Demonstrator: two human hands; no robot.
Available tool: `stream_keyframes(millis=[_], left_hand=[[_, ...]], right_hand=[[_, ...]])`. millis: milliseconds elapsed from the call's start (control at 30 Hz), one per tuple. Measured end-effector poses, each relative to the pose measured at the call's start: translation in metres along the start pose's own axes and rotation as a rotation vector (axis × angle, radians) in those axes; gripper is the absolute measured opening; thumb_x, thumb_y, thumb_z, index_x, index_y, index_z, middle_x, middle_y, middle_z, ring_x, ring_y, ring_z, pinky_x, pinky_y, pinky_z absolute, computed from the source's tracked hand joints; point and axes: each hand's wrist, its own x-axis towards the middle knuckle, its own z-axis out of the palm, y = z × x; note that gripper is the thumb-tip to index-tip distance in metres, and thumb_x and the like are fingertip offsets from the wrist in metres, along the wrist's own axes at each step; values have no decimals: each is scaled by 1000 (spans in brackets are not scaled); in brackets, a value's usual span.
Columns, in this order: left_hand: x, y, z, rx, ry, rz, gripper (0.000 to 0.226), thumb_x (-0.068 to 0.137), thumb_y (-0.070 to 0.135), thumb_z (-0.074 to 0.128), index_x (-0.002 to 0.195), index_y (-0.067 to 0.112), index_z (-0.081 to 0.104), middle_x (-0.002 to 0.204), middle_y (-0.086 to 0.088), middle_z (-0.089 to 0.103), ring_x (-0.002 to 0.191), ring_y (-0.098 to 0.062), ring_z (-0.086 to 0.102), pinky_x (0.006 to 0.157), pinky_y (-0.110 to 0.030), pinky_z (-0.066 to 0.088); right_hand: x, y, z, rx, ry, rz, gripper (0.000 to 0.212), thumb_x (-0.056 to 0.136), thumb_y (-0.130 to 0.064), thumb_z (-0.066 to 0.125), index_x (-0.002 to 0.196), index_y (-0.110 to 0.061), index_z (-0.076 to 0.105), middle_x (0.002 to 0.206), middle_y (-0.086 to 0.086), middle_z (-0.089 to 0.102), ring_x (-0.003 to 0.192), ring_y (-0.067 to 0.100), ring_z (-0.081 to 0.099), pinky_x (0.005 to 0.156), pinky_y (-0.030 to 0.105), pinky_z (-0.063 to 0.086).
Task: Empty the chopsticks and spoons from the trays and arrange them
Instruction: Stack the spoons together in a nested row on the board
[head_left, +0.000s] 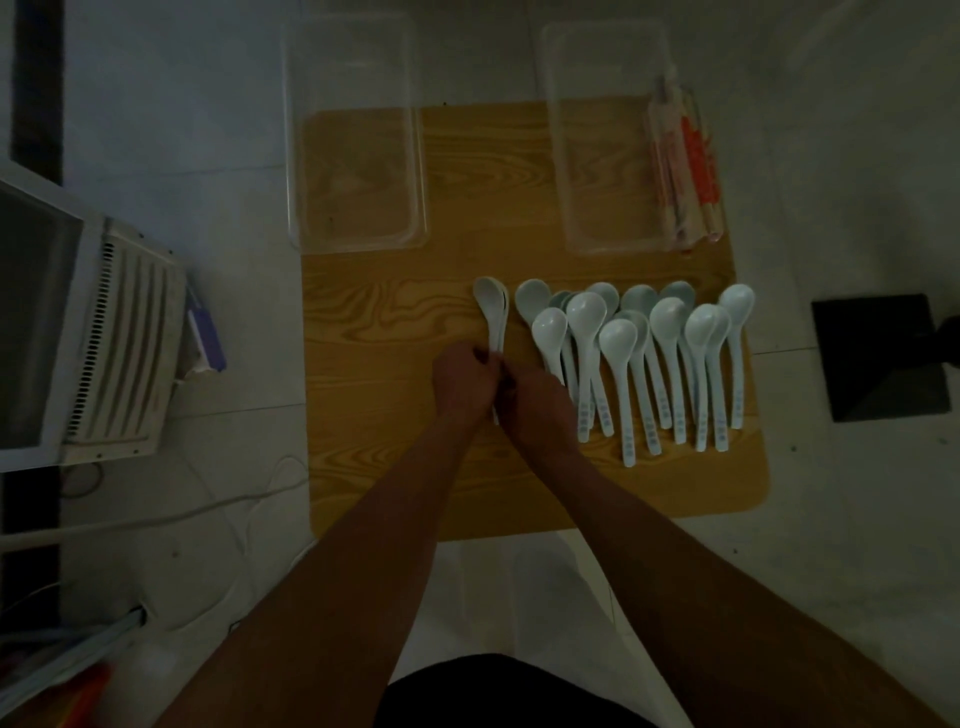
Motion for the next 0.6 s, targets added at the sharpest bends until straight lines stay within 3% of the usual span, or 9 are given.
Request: stream_keyframes(millis=[133, 300, 367, 467, 600], left_hand=[[13, 7, -3, -6, -4, 9, 21, 92, 26, 61, 84, 10, 72, 73, -1, 68, 58, -6, 58, 51, -15, 38], [34, 16, -7, 22, 44, 4, 28, 90, 30, 64, 72, 9, 69, 68, -3, 67, 59, -14, 62, 51, -21, 43], [41, 21, -8, 68, 81, 53, 21, 90, 28, 64, 78, 10, 67, 73, 1, 64, 65, -13, 61, 55, -20, 39], [53, 30, -10, 118, 131, 95, 18, 90, 25, 64, 94, 8, 66, 82, 3, 62, 74, -11, 59, 60, -19, 38], [69, 41, -9, 171, 181, 94, 16, 89, 20, 63, 83, 6, 67, 75, -2, 63, 67, -12, 59, 48, -13, 30]], right_hand=[[14, -5, 10, 20, 67, 48, 17, 97, -20, 52, 95, -15, 68, 79, -1, 67, 67, 13, 62, 58, 26, 48], [31, -14, 13, -45, 141, 31, 16, 100, -20, 50, 101, -14, 65, 84, -2, 67, 67, 11, 63, 57, 23, 47], [38, -17, 13, -59, 172, 35, 15, 100, -20, 52, 104, -13, 63, 88, -2, 68, 70, 11, 64, 59, 22, 49], [47, -19, 14, -145, 212, 18, 11, 98, -19, 53, 98, -14, 63, 83, -2, 68, 67, 9, 64, 55, 18, 40], [59, -24, 16, -193, 214, -33, 6, 92, -17, 62, 87, -14, 65, 79, 0, 68, 66, 10, 64, 57, 22, 48]])
